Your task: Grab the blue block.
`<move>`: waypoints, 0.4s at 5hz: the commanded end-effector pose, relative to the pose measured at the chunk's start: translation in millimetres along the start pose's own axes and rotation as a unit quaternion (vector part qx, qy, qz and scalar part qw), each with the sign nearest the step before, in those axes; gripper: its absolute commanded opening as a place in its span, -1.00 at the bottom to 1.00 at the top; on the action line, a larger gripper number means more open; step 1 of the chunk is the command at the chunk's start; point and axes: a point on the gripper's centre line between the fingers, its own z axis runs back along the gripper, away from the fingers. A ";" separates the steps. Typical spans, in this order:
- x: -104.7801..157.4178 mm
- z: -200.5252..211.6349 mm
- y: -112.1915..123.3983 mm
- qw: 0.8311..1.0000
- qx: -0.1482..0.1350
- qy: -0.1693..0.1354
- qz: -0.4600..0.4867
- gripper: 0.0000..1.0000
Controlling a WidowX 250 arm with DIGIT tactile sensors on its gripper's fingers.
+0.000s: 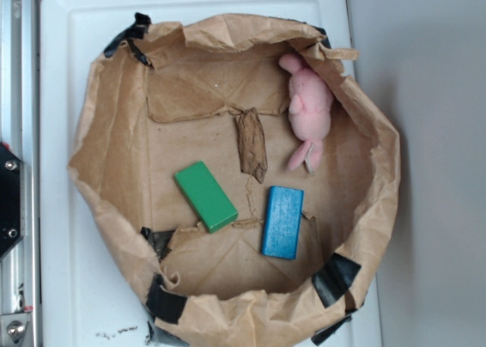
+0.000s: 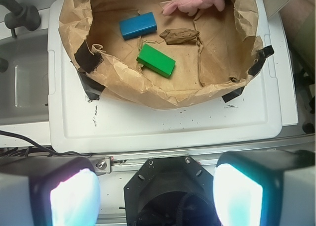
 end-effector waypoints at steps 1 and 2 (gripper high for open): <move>0.0 0.0 0.0 1.000 0.000 0.000 0.000 1.00; 2.2 20.7 17.9 1.000 -0.028 0.008 -0.008 1.00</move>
